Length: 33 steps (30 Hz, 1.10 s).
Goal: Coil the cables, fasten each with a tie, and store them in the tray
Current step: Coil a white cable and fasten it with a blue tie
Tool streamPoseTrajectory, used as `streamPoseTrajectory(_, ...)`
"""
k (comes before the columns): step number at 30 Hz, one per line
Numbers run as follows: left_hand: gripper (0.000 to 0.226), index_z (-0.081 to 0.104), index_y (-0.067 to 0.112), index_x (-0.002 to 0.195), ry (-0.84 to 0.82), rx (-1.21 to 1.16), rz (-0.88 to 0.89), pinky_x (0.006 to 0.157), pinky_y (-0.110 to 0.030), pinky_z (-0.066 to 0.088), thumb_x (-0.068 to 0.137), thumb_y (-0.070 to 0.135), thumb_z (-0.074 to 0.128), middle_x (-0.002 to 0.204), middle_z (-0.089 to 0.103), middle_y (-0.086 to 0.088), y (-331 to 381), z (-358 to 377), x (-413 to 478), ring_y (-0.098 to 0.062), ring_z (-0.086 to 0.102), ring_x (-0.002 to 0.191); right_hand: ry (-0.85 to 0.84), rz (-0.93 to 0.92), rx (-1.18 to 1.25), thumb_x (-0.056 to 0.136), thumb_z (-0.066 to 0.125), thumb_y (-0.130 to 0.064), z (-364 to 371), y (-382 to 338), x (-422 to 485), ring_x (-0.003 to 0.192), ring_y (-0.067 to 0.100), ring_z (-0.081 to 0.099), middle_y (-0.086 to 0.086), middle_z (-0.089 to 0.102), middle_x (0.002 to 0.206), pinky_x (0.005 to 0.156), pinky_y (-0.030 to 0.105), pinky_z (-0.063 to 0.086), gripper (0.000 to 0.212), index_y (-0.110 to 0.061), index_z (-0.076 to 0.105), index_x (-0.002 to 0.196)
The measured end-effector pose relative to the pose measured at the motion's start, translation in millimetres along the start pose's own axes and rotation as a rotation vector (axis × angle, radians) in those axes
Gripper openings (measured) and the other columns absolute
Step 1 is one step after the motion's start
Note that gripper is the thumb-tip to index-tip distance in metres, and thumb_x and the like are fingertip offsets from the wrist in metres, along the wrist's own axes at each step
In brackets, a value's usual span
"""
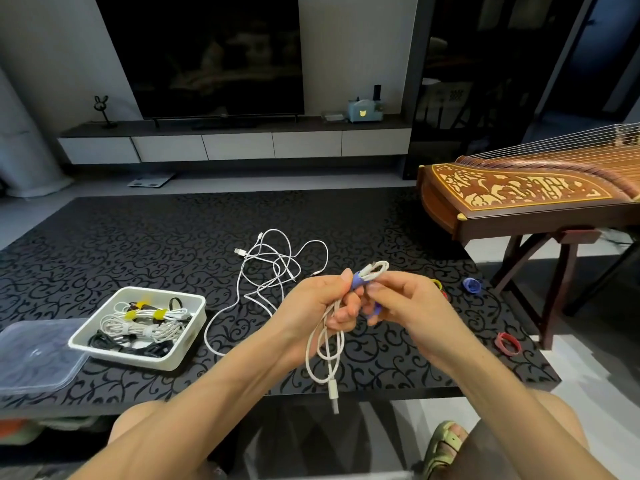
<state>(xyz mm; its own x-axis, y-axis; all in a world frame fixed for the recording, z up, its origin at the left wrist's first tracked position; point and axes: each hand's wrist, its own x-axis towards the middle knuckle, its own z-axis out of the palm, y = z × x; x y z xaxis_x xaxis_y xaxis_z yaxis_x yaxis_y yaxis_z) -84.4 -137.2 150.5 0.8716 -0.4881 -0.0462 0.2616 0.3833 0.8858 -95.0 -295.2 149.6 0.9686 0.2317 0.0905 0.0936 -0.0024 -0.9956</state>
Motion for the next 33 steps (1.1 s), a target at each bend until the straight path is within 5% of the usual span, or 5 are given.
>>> streamPoseTrajectory(7,0.024,0.054,0.002,0.077,-0.080,0.206,0.120,0.048,-0.011,0.032,0.094,0.016,0.046,0.057,0.054,0.003,1,-4,-5,-0.002,0.038,0.047,0.200,-0.073,-0.169,0.095,0.051,-0.008,9,7,4,0.050,0.009,0.050,0.005,0.060,0.059,0.050,0.023,0.045,0.026,-0.010,0.069,0.077)
streamPoseTrajectory(10,0.028,0.056,0.007,0.072,0.075,0.287,0.194,0.048,-0.011,0.034,0.097,0.009,0.045,0.055,0.053,0.004,-2,-5,-3,-0.002,0.042,0.046,0.204,-0.050,-0.144,0.095,0.052,-0.009,16,11,1,0.049,0.009,0.050,0.003,0.060,0.057,0.049,0.022,0.044,0.026,-0.011,0.069,0.075)
streamPoseTrajectory(19,0.026,0.056,0.008,0.068,0.364,1.167,0.550,0.052,-0.009,0.031,0.093,0.003,0.051,0.052,0.054,0.020,-21,-2,-1,-0.001,0.048,0.051,0.252,0.085,-0.277,0.095,0.048,-0.014,32,9,-18,0.034,0.003,0.040,0.000,0.051,0.040,0.040,0.013,0.032,0.039,-0.009,0.060,0.059)
streamPoseTrajectory(27,0.015,0.061,-0.003,0.083,0.069,1.646,0.638,0.060,-0.042,0.044,0.089,0.002,0.049,0.067,0.058,-0.012,-14,-15,3,-0.030,0.053,0.062,0.083,0.608,0.599,0.093,0.045,-0.011,11,-24,3,0.028,0.005,0.026,-0.002,0.034,0.040,0.026,0.014,0.019,0.040,-0.001,0.061,0.058)
streamPoseTrajectory(33,0.025,0.059,0.006,0.075,0.076,1.641,0.646,0.055,-0.032,0.040,0.094,0.019,0.049,0.059,0.052,0.001,-15,-20,1,-0.019,0.049,0.056,-0.054,0.630,0.517,0.098,0.042,-0.025,-3,-19,5,0.030,0.007,0.034,0.000,0.043,0.040,0.028,0.015,0.026,0.050,0.002,0.074,0.071)
